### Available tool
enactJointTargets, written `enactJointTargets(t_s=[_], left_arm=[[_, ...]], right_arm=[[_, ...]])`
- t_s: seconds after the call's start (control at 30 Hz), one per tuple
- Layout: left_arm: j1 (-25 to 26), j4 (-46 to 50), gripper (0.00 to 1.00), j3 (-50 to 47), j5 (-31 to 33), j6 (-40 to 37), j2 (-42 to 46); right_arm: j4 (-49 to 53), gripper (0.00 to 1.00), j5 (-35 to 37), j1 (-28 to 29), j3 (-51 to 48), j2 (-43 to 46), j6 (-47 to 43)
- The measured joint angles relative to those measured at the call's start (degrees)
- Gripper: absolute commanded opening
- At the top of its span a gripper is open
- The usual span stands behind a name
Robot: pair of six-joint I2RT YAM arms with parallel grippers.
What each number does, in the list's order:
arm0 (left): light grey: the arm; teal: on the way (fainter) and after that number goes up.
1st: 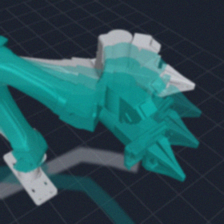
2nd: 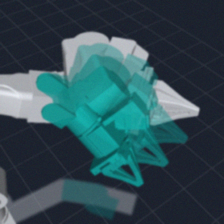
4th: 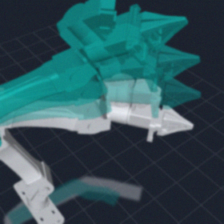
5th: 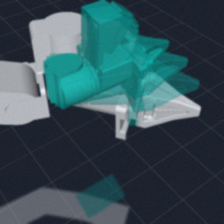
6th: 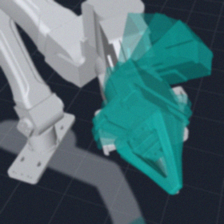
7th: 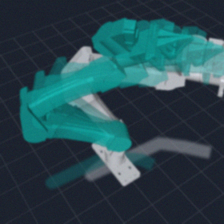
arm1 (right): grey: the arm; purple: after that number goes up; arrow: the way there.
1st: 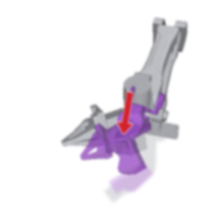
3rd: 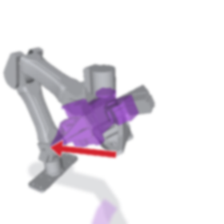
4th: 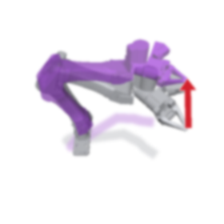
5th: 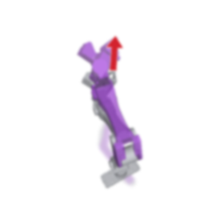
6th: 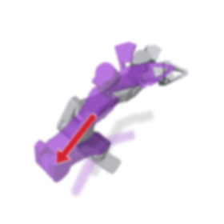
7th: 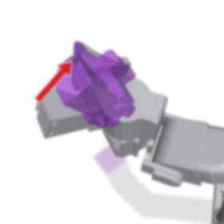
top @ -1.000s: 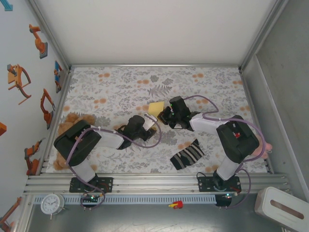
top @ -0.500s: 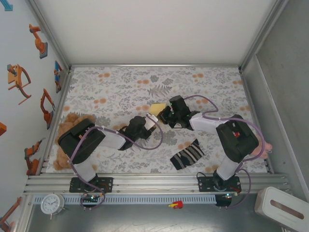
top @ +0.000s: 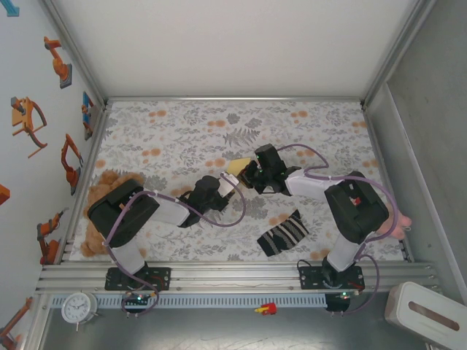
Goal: Fold a paper plane with a square sheet of paper (pick it up from the middle)
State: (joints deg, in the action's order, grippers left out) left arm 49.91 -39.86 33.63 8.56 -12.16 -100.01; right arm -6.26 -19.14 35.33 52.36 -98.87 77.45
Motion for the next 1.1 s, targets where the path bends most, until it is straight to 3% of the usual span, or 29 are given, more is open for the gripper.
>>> enactJointTargets(t_s=[0.23, 0.37, 0.77, 1.1], left_arm=[[0.0, 0.0, 0.24, 0.0, -1.7, 1.1, -0.9], [0.0, -0.1, 0.23, -0.7, -3.1, 2.4, -1.3], [-2.5, -0.2, 0.22, -1.5, -12.4, 10.7, -1.6], [-7.3, 0.3, 0.22, -1.5, -23.5, 23.6, -1.6]], right_arm=[[0.2, 0.37, -0.4, -0.6, 0.0, -0.2, 0.0], [2.2, 0.47, 0.1, -2.0, 0.0, 1.0, -1.4], [8.0, 0.51, 3.8, -5.9, -0.3, 10.5, -15.5], [10.2, 0.51, 5.3, -5.9, -5.8, 12.6, -24.9]])
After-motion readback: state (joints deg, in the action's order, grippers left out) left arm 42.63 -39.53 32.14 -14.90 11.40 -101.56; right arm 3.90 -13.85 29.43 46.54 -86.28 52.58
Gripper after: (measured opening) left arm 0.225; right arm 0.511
